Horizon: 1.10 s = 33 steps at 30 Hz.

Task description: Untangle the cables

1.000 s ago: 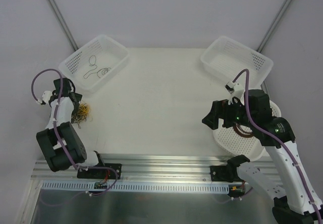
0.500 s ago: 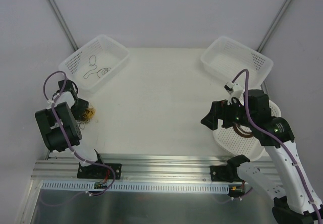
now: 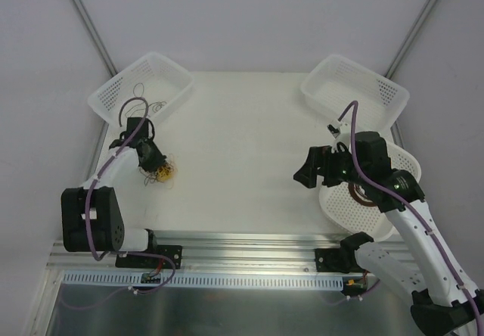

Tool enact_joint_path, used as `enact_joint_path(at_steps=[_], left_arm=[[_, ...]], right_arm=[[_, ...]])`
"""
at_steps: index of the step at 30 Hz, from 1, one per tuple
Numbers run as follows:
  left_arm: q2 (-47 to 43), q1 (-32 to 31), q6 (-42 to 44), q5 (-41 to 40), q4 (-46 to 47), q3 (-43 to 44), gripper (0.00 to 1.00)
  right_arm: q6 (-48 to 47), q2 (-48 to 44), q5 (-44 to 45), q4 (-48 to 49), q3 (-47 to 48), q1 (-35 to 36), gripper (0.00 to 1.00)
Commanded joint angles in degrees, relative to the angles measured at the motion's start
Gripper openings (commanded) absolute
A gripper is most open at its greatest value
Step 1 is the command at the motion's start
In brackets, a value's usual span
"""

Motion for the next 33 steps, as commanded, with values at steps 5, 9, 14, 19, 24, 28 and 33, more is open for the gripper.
enact_joint_path(at_steps=[5, 9, 14, 19, 24, 28, 33], left_arm=[[-5.54, -15.42, 15.51, 12.05, -0.82, 3.95, 0.05], [-6.6, -26.03, 22.8, 19.08, -0.3, 6.14, 0.07], [-5.55, -36.86, 31.86, 20.59, 0.49, 8.35, 0.08], [-2.13, -42.4, 33.72, 19.45, 7.96, 5.36, 0.19], [-0.53, -45.57, 32.67, 16.29, 12.17, 3.61, 0.5], [-6.49, -46.98, 29.77, 13.91, 15.43, 0.79, 0.73], [-16.15, -46.98, 21.0, 6.81, 15.79, -2.72, 0.8]], right_arm=[[4.02, 1.07, 6.29, 5.59, -0.23, 2.27, 0.97], [4.02, 2.03, 6.02, 8.06, -0.94, 4.03, 0.97], [3.58, 6.51, 4.88, 11.31, -0.33, 5.34, 0.97], [0.94, 9.15, 5.32, 11.76, 0.12, 6.93, 0.97], [0.68, 9.24, 4.7, 14.56, -2.52, 7.72, 0.97], [-0.2, 10.56, 3.65, 15.27, -3.05, 8.25, 0.97], [-0.46, 11.44, 4.44, 16.94, -3.66, 10.18, 0.97]])
